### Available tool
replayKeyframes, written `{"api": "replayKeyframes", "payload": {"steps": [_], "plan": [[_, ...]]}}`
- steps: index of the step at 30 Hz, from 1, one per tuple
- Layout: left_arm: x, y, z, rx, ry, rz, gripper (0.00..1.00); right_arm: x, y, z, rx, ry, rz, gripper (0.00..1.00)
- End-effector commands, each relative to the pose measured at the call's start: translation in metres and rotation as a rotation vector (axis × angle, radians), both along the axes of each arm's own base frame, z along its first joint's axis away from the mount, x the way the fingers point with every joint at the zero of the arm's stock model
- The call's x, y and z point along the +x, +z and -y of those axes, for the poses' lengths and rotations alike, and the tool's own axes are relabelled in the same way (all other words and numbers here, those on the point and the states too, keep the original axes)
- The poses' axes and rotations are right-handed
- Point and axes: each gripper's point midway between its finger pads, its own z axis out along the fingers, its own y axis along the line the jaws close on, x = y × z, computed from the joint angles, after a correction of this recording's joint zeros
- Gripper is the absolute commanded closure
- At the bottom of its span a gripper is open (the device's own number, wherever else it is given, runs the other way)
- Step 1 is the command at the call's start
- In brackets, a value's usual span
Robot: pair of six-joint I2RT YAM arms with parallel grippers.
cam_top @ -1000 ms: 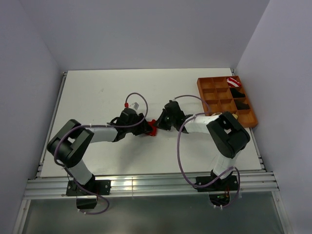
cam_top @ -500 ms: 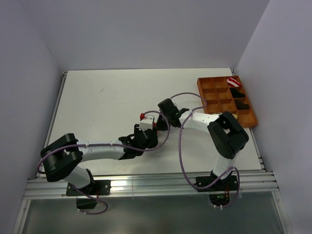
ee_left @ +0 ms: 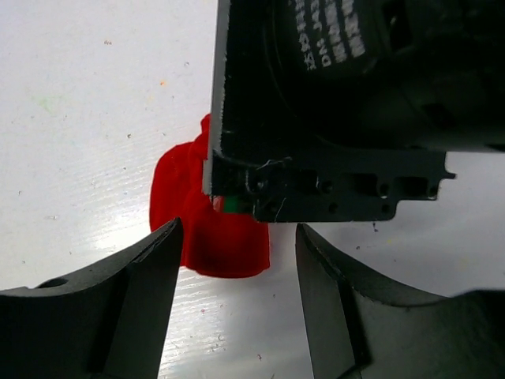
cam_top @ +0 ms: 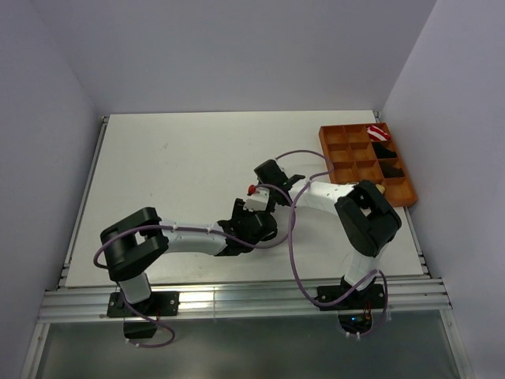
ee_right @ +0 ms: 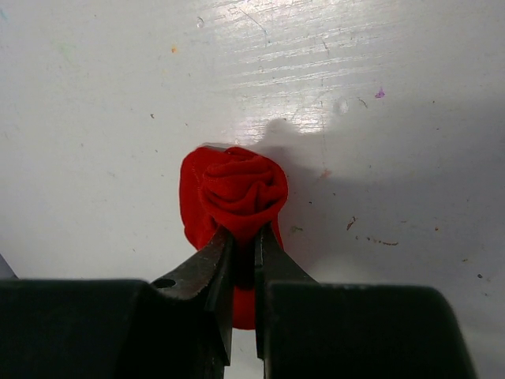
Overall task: Roll the socks
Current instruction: Roll the sock at the center of the board.
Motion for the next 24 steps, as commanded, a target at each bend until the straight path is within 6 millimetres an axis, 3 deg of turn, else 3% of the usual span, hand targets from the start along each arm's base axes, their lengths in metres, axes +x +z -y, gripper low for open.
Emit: {"api": "replayKeyframes", "payload": {"steps": [1,8,12,17,21,24], "plan": [[0.007,-0.001,0.007,0.019,0.035,0.021,0.37,-0.007,-0.010,0.001,-0.049,0.006,-0.035,1.00],[0.012,-0.024,0.000,0.120,0.099,0.019,0.43,-0.010,-0.013,0.001,-0.052,0.014,-0.042,1.00],[0.014,-0.029,-0.001,0.137,0.113,0.016,0.62,-0.011,-0.015,0.000,-0.049,0.018,-0.049,1.00],[0.009,-0.039,-0.005,0.130,0.119,-0.014,0.78,-0.013,-0.016,-0.003,-0.032,0.028,-0.058,1.00],[0.002,-0.049,-0.014,0.113,0.141,-0.049,0.99,-0.013,-0.013,-0.007,0.005,0.031,-0.059,0.97],[-0.006,-0.060,-0.025,0.091,0.154,-0.095,0.99,-0.011,-0.008,-0.010,0.059,0.028,-0.051,0.90]]}}
